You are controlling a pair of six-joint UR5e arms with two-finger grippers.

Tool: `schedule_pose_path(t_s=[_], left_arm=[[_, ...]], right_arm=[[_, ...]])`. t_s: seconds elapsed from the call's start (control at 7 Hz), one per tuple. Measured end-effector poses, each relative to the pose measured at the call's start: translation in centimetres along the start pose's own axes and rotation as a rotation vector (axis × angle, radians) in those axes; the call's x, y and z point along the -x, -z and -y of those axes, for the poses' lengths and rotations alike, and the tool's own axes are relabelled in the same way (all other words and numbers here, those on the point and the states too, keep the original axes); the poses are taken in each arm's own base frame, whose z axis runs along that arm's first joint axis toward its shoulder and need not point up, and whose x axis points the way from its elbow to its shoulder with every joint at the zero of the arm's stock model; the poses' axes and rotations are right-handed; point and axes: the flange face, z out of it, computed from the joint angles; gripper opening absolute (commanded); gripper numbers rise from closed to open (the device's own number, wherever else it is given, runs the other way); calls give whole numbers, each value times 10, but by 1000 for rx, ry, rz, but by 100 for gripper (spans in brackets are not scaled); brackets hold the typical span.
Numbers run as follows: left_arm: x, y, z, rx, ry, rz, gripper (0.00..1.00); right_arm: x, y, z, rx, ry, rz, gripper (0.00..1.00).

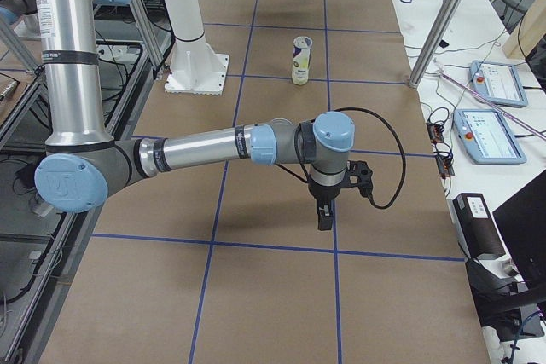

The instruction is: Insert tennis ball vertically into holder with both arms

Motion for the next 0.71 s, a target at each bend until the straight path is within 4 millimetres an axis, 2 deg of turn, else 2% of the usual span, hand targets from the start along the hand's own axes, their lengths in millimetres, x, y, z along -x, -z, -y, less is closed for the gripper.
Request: schedule_pose_path(t_s=[0.14, 0.71], left_arm=[[-6, 5, 3, 45, 12, 1, 100], [-35, 41, -16, 284, 211, -17, 100]], right_arm=[[0, 0, 0, 0, 0, -2, 100], [-1, -2, -1, 4, -1, -3, 100]])
